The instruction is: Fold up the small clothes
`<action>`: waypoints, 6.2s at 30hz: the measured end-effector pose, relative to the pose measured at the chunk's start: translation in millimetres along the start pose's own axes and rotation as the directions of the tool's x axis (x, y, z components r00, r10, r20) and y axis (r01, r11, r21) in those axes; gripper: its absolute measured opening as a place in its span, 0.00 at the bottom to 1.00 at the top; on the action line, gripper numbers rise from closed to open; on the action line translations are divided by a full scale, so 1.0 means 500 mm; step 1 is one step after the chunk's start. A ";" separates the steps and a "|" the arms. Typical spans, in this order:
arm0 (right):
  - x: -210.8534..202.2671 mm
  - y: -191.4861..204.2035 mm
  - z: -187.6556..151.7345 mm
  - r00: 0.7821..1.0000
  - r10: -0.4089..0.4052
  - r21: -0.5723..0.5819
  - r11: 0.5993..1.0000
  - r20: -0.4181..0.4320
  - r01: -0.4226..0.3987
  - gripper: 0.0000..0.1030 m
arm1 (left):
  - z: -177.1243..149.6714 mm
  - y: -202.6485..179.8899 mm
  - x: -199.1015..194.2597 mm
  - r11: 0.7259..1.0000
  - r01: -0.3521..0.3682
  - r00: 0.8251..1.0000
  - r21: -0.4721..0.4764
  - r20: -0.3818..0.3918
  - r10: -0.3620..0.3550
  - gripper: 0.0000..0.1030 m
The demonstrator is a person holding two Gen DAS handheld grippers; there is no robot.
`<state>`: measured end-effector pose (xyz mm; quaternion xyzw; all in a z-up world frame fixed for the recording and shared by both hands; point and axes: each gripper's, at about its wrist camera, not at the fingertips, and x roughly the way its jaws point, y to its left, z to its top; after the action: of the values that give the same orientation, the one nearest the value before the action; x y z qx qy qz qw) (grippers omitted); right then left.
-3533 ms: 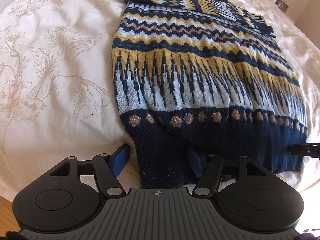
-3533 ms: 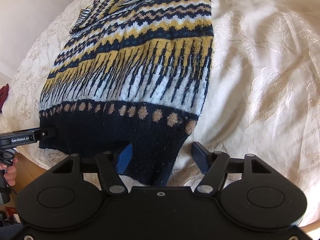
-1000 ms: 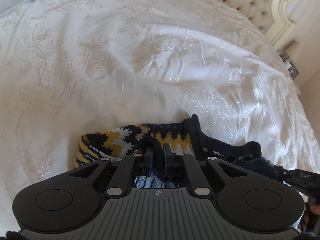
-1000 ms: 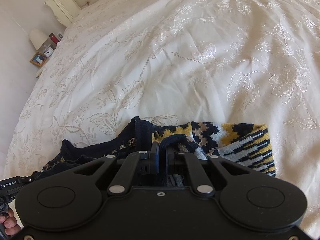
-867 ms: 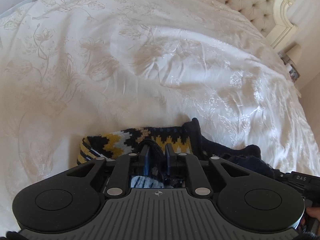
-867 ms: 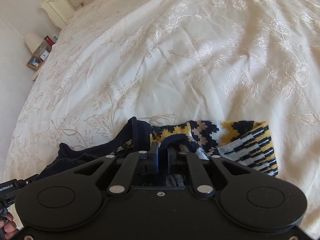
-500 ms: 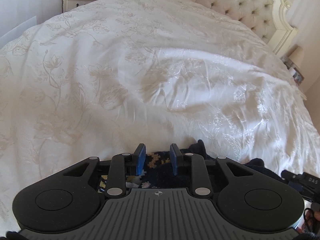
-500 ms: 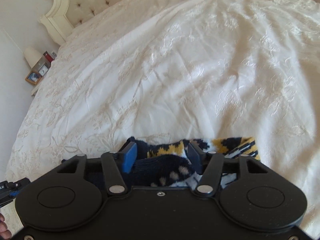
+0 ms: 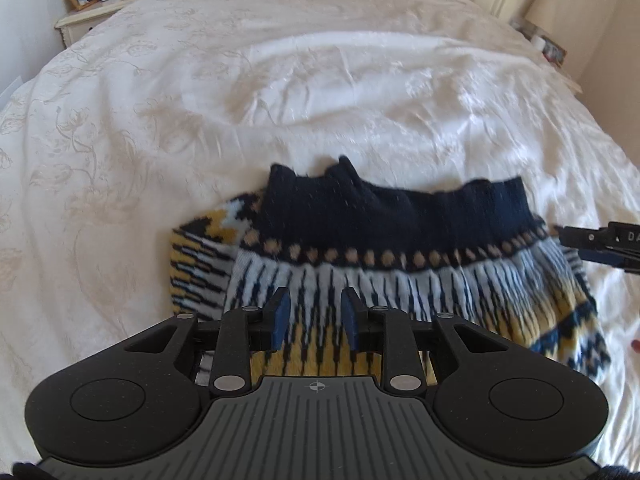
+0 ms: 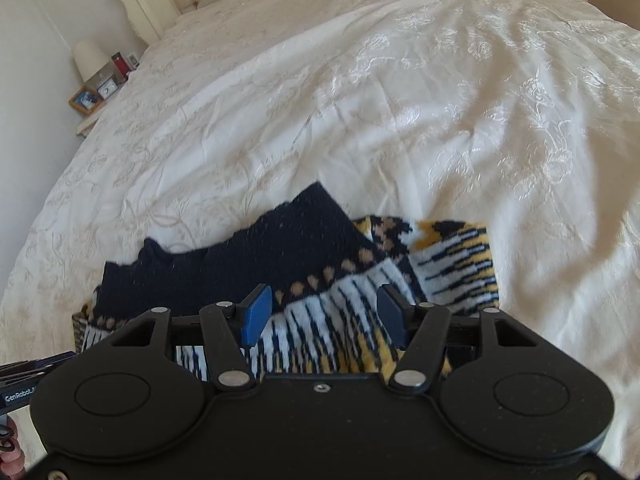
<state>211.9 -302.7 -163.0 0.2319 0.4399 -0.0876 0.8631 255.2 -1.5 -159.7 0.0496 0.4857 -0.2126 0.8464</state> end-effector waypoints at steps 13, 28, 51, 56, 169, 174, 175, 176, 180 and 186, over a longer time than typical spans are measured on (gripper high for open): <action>-0.057 0.050 -0.079 0.996 -0.052 -0.014 0.999 -0.079 0.051 0.62 | -0.087 0.033 0.037 0.995 -0.018 0.997 -0.099 -0.074 0.011 0.26; -0.036 0.067 -0.125 0.991 -0.010 -0.133 0.991 -0.136 -0.008 0.62 | -0.119 0.033 -0.004 0.992 -0.074 0.993 -0.106 -0.102 0.064 0.27; -0.073 -0.100 -0.125 0.986 -0.070 0.014 0.997 -0.152 0.073 0.61 | -0.093 -0.031 -0.061 0.994 -0.107 0.991 -0.029 -0.082 0.104 0.27; -0.085 -0.126 -0.108 0.990 -0.081 0.036 0.996 -0.117 0.086 0.62 | -0.048 -0.090 -0.045 0.998 -0.062 0.996 -0.003 -0.070 0.062 0.27; -0.011 0.337 -0.018 0.936 0.256 -0.256 0.913 -0.242 -0.316 0.29 | -0.137 0.066 -0.148 0.956 -0.181 0.970 -0.230 -0.204 0.135 0.31; 0.046 0.415 -0.074 0.923 0.240 -0.310 0.891 -0.302 -0.333 0.29 | -0.179 0.118 -0.155 0.942 -0.210 0.961 -0.263 -0.235 0.148 0.31; 0.052 0.423 -0.082 0.922 0.235 -0.316 0.888 -0.308 -0.333 0.29 | -0.187 0.129 -0.157 0.938 -0.215 0.959 -0.270 -0.240 0.151 0.31; 0.057 0.433 -0.091 0.921 0.229 -0.325 0.886 -0.315 -0.331 0.29 | -0.193 0.138 -0.158 0.936 -0.219 0.958 -0.276 -0.244 0.152 0.31; 0.079 0.453 -0.118 0.922 0.202 -0.359 0.876 -0.330 -0.320 0.29 | -0.205 0.166 -0.158 0.928 -0.222 0.957 -0.298 -0.250 0.149 0.31; 0.100 0.467 -0.139 0.909 0.213 -0.342 0.876 -0.358 -0.340 0.32 | -0.187 0.171 -0.156 0.935 -0.200 0.963 -0.294 -0.235 0.132 0.31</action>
<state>275.1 -62.1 -162.7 0.1239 0.5399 0.1665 0.8158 181.0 127.5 -153.5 -0.0229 0.5947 -0.0533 0.8019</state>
